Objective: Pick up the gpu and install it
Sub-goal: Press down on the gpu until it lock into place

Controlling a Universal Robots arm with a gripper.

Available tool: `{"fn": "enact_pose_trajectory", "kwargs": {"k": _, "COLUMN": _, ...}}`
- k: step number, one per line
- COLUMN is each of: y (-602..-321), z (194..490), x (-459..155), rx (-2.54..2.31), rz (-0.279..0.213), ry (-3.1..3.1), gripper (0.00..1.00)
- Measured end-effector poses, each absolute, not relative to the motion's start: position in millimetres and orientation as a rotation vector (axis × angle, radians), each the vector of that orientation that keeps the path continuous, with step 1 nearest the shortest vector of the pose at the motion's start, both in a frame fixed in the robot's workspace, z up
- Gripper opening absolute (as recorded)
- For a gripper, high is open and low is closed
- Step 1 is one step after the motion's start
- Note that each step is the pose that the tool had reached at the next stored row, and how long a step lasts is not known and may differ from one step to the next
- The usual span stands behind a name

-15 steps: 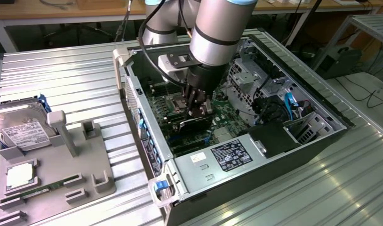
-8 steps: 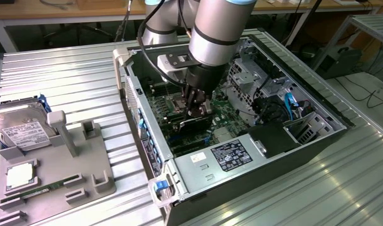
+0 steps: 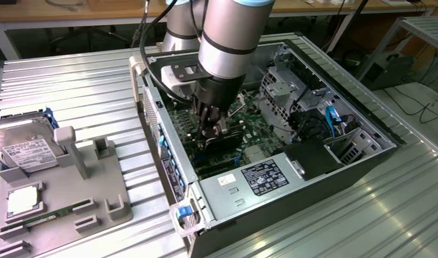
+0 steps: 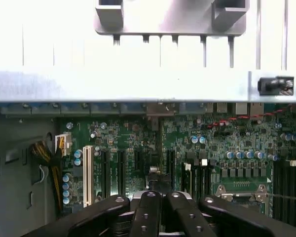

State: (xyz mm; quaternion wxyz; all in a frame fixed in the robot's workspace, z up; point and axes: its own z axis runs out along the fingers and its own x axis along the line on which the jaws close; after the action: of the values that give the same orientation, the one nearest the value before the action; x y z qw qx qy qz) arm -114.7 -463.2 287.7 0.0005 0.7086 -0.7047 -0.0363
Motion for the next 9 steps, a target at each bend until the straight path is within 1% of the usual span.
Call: {"fn": "enact_pose_trajectory", "kwargs": {"k": 9, "y": -463.2, "z": 283.0, "x": -116.0, "rx": 2.222, "rz": -0.120, "ry": -2.210, "gripper": 0.11}}
